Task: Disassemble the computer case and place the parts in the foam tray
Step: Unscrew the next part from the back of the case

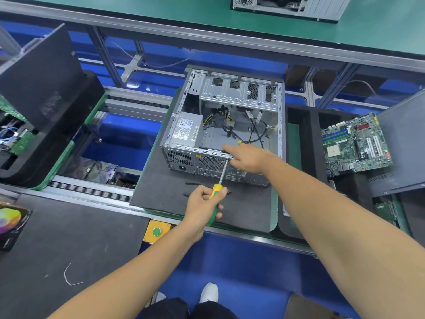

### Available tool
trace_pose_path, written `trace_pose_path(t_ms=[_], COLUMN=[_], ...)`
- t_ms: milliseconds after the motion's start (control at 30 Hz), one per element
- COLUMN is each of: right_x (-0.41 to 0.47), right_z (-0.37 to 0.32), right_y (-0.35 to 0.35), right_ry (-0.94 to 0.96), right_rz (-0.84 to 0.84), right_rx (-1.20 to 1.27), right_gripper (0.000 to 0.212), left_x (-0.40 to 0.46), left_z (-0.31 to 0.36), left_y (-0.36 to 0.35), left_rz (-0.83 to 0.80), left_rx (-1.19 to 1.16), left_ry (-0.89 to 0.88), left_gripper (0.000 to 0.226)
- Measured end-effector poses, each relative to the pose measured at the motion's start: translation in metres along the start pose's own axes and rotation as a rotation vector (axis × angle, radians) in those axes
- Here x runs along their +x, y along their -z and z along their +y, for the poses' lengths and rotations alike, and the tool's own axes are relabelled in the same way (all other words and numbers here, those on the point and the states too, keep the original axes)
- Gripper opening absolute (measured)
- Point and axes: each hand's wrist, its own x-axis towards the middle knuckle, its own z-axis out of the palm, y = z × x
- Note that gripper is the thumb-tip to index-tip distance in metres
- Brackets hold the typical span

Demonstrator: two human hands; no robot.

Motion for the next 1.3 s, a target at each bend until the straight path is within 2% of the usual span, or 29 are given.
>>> trace_pose_path(t_ms=[133,233,400,567,667,867,967,1067,1233,1300], right_x=[0.001,0.002,0.004,0.003,0.003,0.005,0.006,0.007,0.006,0.006], right_z=[0.002,0.004,0.005,0.006,0.006,0.007,0.007,0.008,0.009,0.009], right_y=[-0.002,-0.003,-0.004,-0.005,-0.005,-0.007,-0.008,-0.009,-0.012,-0.013], right_ry=[0.008,0.001,0.0,0.003,0.001,-0.002,-0.008,-0.011,-0.008,-0.007], right_rz=[0.003,0.004,-0.004,0.014,0.023,0.016,0.013,0.034,0.087,0.098], right_rx=[-0.007,-0.017,-0.016,0.0,0.004,-0.02,-0.028,-0.018,-0.055,-0.064], right_gripper=[0.01,0.012,0.011,0.01,0.011,0.012,0.013,0.014,0.014,0.015], left_x=[-0.002,-0.005,-0.003,-0.002,0.003,0.001,0.002,0.0,0.001,0.001], left_z=[0.004,0.005,0.009,0.008,0.009,0.014,0.017,0.021,0.017,0.017], left_y=[0.005,0.004,0.001,0.002,0.008,0.014,0.013,0.012,0.014,0.014], left_rz=[-0.075,-0.157,-0.122,-0.054,-0.038,-0.16,-0.153,-0.131,-0.085,-0.125], left_rx=[-0.001,-0.012,-0.077,0.013,-0.009,0.074,0.084,0.052,0.084,0.073], left_ry=[0.019,0.078,0.206,0.116,0.08,0.094,0.112,0.123,0.04,0.004], left_gripper=[0.034,0.038,0.051,0.049,0.042,0.041,0.043,0.036,0.038,0.037])
